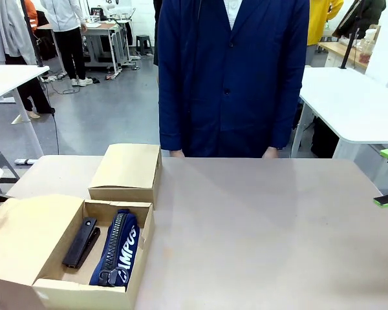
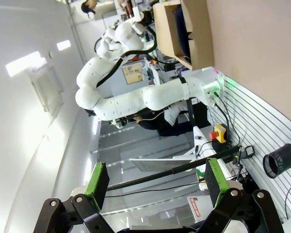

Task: Place items inside the box.
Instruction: Close the lid of the Mailer Box closest to the robot.

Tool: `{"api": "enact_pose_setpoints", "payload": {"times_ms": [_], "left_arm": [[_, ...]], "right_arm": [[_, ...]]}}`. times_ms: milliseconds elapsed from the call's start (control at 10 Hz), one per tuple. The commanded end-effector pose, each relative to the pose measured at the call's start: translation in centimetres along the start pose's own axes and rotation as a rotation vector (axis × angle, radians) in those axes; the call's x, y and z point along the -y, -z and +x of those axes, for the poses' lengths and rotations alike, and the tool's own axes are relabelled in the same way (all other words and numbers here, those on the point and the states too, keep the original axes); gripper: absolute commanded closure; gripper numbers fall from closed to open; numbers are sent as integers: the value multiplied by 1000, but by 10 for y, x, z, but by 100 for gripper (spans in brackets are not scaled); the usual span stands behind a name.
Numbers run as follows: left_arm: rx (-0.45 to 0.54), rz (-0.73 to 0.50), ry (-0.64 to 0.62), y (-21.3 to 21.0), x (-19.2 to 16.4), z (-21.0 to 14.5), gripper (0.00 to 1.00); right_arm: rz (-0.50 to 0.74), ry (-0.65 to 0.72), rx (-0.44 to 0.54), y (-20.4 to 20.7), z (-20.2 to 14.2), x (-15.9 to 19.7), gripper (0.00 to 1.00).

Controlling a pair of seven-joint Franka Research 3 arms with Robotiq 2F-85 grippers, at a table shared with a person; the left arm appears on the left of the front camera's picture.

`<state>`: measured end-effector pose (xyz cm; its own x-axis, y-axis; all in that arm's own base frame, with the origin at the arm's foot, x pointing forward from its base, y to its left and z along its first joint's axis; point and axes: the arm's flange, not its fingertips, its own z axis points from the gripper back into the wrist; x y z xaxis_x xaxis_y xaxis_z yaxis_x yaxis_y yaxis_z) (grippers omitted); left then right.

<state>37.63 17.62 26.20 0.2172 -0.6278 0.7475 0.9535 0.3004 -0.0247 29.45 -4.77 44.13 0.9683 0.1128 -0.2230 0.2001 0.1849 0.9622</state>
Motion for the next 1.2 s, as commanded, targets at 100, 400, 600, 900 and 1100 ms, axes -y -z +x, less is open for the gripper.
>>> {"api": "enact_pose_setpoints", "payload": {"times_ms": [100, 400, 600, 900, 1100], "left_arm": [[137, -32, 44, -1, 3, 7, 0], [280, -46, 37, 0, 6, 18, 0], [384, -52, 10, -18, 18, 33, 0], [488, -57, -24, -44, 57, 81, 0], [502, -88, -19, -37, 88, 129, 0]], "right_arm": [[7, -15, 16, 2, -1, 0, 0], [7, -15, 16, 2, -1, 0, 0], [7, -15, 16, 2, -1, 0, 0], [7, -15, 16, 2, -1, 0, 0], [7, -15, 16, 2, -1, 0, 0]]}}
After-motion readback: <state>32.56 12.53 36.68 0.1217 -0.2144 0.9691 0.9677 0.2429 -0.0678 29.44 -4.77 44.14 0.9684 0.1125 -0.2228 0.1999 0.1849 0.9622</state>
